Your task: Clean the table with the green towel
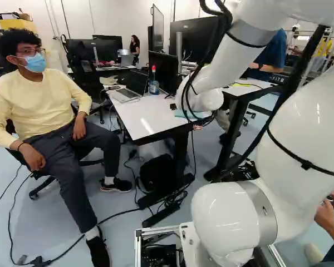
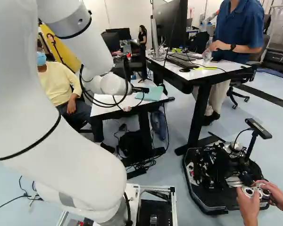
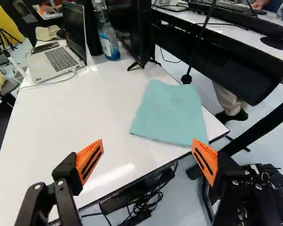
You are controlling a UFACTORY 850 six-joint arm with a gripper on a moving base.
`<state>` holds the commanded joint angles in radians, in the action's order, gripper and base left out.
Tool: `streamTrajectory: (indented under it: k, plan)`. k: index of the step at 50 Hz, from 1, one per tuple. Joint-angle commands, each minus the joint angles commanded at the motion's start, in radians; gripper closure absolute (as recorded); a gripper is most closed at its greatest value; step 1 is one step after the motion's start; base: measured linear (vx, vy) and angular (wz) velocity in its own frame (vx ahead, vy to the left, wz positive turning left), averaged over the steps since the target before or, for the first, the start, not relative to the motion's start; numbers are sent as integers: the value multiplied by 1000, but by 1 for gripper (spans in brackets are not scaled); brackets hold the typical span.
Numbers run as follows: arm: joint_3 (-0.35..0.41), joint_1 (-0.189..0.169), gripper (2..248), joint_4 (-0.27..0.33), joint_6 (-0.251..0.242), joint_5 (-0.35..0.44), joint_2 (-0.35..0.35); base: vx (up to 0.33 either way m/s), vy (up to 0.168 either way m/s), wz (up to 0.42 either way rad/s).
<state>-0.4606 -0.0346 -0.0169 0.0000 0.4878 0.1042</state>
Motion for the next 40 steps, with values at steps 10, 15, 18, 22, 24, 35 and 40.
streamTrajectory:
  k: [10,15,18,22,24,35,40]
  plan:
    - [85,8,3,4,0,87,40,0,0,0]
    - [123,11,3,6,0,127,58,0,0,0]
    - [144,13,3,7,0,149,68,0,0,0]
    - [172,16,3,8,0,177,80,0,0,0]
    - [185,17,3,8,0,190,87,0,0,0]
    - [250,23,3,11,0,257,117,0,0,0]
    - [274,25,3,12,0,283,128,0,0,0]
